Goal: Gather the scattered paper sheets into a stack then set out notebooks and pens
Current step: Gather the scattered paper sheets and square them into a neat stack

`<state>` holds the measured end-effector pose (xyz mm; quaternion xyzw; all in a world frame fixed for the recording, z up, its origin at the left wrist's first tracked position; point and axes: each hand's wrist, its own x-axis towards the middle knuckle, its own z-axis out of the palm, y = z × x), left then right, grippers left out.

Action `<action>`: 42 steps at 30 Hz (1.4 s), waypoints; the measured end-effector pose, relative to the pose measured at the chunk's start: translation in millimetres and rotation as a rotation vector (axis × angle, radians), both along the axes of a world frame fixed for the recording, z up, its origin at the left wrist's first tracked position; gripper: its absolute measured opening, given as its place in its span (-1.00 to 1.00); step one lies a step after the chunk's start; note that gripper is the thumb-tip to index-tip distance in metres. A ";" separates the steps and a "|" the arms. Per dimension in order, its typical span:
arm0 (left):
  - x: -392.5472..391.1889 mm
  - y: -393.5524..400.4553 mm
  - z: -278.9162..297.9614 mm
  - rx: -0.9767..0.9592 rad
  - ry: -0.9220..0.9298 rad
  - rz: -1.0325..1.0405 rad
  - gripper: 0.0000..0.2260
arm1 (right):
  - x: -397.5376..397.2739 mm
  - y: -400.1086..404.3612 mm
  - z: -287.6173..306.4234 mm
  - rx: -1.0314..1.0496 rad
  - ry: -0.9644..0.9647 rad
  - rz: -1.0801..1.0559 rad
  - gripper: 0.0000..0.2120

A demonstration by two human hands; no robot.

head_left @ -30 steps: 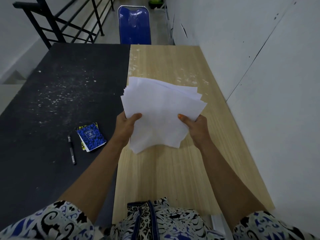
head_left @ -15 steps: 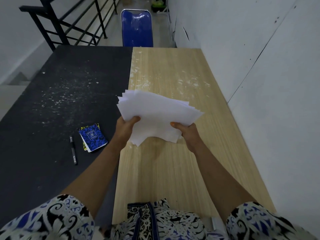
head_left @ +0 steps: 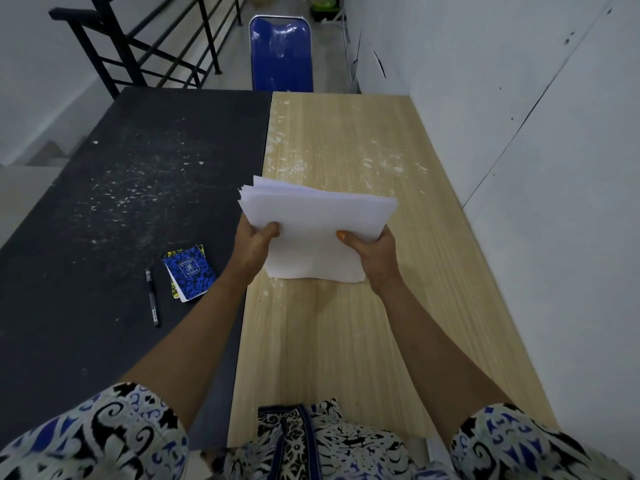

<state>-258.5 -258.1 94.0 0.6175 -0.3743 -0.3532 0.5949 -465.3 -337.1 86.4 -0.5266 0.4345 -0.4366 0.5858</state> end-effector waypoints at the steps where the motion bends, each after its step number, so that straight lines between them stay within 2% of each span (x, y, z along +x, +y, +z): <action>1: 0.8 -1.8 0.8 0.005 0.006 0.003 -0.52 | 1.1 -0.7 -0.4 0.008 0.024 0.017 -0.57; 5: 6.0 -6.0 -4.1 0.040 0.040 0.042 -0.48 | 1.2 -4.4 -2.8 0.002 0.047 0.003 -0.57; 8: 2.5 -6.9 -10.9 0.058 0.007 -0.005 -0.65 | 2.5 -5.8 -6.9 0.026 0.078 0.031 -0.60; 9: 0.9 -8.0 -14.4 0.062 -0.006 -0.016 -0.64 | 3.1 -7.3 -9.6 0.033 0.099 0.039 -0.60; 13: 1.4 -9.7 -23.7 0.083 -0.030 -0.007 -0.62 | 4.2 -12.5 -15.0 0.007 0.184 0.042 -0.42; 14: 2.5 -9.9 -25.0 0.091 -0.048 -0.007 -0.61 | 4.7 -13.4 -15.9 -0.006 0.222 0.047 -0.44; 17: 2.0 -11.0 -25.5 0.114 -0.161 0.042 -0.61 | 5.3 -14.6 -14.4 -0.080 0.323 0.031 -0.68; 21: -10.7 -12.1 -19.5 0.062 -0.235 0.165 -0.65 | 11.0 -3.8 -10.7 -0.137 0.278 -0.097 -0.77; 24: -20.8 -7.7 -24.1 0.008 -0.206 0.197 -0.65 | 13.0 5.2 -18.1 -0.079 0.218 -0.122 -0.76; 28: -21.2 -0.2 -29.7 0.021 -0.087 0.197 -0.60 | 11.5 8.0 -24.3 -0.045 0.193 -0.055 -0.61; 31: -15.6 -1.2 -11.1 -0.070 -0.054 0.259 -0.71 | 12.7 2.4 -16.6 -0.058 0.164 -0.047 -0.59; 35: -12.5 -16.6 24.8 -0.178 0.059 0.310 -0.73 | 18.7 -6.2 0.0 -0.110 0.143 -0.061 -0.61; 39: -16.5 -37.4 50.8 -0.083 0.260 0.425 -0.70 | 27.0 -6.2 5.5 -0.139 0.160 -0.087 -0.64; 42: -16.2 -43.3 52.2 -0.013 0.321 0.448 -0.52 | 27.7 -3.6 2.9 -0.146 0.193 -0.102 -0.58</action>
